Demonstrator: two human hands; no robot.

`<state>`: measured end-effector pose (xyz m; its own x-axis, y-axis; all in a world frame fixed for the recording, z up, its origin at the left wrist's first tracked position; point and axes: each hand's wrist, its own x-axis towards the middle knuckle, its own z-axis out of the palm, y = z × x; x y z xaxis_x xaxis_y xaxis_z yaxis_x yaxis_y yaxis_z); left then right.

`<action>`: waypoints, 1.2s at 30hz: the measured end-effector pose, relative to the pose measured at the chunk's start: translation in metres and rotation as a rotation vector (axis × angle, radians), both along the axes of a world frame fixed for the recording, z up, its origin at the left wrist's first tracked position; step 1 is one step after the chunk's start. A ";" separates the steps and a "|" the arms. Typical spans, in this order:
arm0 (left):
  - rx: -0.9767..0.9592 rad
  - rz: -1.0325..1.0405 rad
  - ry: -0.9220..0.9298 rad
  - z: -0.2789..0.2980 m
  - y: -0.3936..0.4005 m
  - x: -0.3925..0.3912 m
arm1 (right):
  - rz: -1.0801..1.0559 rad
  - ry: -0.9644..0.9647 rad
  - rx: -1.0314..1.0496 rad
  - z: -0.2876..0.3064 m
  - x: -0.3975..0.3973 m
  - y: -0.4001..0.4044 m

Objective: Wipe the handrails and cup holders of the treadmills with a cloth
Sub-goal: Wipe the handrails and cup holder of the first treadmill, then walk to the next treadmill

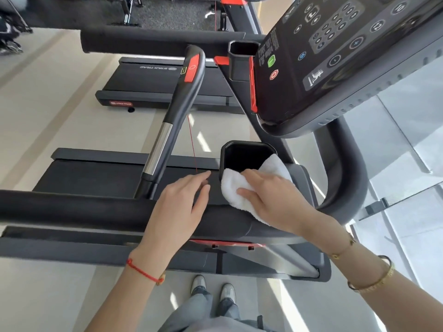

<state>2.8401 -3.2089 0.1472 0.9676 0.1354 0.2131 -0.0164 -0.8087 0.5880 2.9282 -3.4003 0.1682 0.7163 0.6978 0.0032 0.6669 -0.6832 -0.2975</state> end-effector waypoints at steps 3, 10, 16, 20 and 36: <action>0.037 0.035 -0.031 0.001 0.004 -0.011 | 0.022 -0.027 0.201 0.002 -0.012 -0.017; 0.097 0.145 -0.091 -0.006 0.033 -0.038 | 0.264 0.006 0.137 0.006 -0.035 0.010; 0.159 0.310 -0.139 -0.009 0.072 -0.069 | 0.362 -0.027 0.109 0.003 -0.039 0.061; 0.152 0.391 -0.167 -0.008 0.105 -0.092 | 0.445 -0.073 0.099 -0.001 -0.048 0.126; 0.119 0.719 -0.138 0.000 0.312 -0.252 | 0.560 -0.246 0.198 -0.010 -0.143 0.399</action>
